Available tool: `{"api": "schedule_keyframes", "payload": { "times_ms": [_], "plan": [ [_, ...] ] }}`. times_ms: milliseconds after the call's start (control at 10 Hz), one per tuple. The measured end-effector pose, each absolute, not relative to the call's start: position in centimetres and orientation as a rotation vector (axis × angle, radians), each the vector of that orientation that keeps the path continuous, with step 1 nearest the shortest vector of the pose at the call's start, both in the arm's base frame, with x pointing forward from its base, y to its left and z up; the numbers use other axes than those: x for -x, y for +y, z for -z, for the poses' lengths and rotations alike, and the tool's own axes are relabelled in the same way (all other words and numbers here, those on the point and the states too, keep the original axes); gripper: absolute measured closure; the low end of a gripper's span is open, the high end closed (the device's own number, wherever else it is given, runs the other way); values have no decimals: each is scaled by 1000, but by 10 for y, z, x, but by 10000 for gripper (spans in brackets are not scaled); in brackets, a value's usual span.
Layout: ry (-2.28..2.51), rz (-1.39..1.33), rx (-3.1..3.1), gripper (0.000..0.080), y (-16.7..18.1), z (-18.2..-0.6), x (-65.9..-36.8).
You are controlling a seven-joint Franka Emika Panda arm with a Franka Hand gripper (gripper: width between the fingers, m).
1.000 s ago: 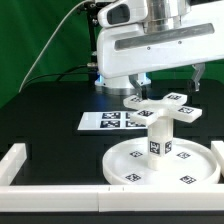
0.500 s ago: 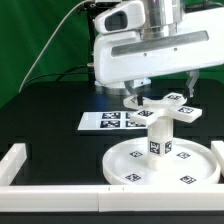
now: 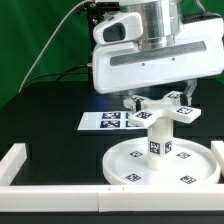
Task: Assemble round table
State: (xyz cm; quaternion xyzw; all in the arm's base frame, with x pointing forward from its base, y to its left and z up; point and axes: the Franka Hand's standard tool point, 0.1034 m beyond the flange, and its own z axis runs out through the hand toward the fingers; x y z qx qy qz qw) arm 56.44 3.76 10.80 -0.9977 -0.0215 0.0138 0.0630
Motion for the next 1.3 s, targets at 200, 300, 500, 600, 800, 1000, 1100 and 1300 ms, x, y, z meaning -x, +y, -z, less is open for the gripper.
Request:
{"api": "schedule_keyframes", "payload": {
  "times_ms": [200, 300, 500, 600, 800, 1000, 1100, 1300],
  "plan": [
    [-48, -42, 3015, 365, 37, -108, -565],
    [59, -49, 3014, 365, 38, -108, -564],
    [206, -56, 3009, 362, 38, -108, -565],
    [417, -34, 2988, 362, 37, -107, -566],
    [922, 71, 2856, 362, 38, -107, -564],
    [1295, 126, 2647, 361, 36, -108, -562],
    [1405, 111, 2560, 361, 35, -108, -562],
    [1476, 122, 2510, 361, 35, -108, -561]
  ]
}}
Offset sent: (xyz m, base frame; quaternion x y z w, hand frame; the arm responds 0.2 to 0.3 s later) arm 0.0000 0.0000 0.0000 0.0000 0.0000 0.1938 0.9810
